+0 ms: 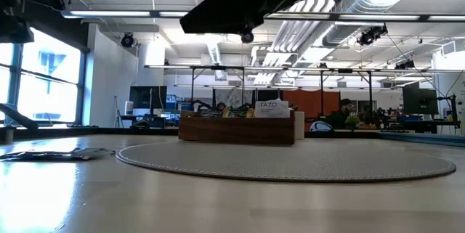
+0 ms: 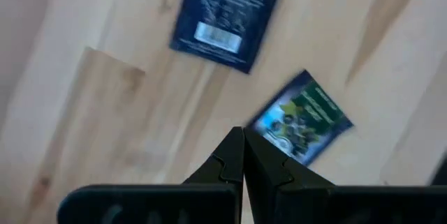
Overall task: Pick & Place Tea
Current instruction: Put the dark blue tea bag into the left section of the wooden organizer
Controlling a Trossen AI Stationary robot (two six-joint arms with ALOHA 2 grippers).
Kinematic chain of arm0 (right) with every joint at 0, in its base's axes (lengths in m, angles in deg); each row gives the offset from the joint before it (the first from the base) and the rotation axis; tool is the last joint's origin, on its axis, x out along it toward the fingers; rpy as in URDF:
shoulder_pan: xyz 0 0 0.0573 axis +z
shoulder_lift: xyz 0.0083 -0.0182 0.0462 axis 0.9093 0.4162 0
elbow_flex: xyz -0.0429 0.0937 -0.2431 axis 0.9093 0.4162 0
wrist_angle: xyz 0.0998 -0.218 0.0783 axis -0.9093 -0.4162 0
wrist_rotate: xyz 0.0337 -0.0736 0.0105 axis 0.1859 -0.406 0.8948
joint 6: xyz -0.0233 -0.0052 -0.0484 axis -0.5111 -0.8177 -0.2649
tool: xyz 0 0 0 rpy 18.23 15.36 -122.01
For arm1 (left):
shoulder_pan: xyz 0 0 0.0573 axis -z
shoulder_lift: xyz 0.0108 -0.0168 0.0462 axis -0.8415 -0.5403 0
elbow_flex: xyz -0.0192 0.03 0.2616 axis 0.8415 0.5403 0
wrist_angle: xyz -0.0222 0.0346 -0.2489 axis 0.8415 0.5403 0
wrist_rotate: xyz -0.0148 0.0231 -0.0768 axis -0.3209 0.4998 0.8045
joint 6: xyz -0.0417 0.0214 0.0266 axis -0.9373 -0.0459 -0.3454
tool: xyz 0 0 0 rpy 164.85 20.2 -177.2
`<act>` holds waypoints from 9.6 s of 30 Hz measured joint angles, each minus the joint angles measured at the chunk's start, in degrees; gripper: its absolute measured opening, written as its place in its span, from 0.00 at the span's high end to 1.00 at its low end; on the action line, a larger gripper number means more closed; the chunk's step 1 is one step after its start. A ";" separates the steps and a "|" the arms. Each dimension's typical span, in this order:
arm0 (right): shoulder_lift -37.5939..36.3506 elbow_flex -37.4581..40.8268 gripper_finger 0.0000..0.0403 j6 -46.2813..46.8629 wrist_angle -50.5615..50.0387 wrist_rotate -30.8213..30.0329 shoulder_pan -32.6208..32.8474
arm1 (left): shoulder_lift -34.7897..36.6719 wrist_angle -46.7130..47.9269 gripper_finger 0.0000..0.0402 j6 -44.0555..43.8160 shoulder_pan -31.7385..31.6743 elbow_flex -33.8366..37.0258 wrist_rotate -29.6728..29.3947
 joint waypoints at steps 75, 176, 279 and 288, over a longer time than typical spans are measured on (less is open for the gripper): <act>0.02 0.00 0.65 6.60 1.64 6.85 -1.42 | -19.45 -7.54 0.67 29.99 0.44 -4.95 1.52; 17.42 -0.02 0.65 51.58 6.16 -1.14 9.55 | -30.88 -61.44 1.00 29.93 -8.99 1.25 3.56; 2.73 -0.44 1.00 5.51 4.97 -3.35 -26.01 | -7.34 -31.71 1.00 29.66 0.01 -2.05 -31.49; 3.12 -0.44 1.00 5.07 1.28 -5.44 -26.20 | -7.34 -31.52 1.00 29.66 0.00 -2.05 -31.90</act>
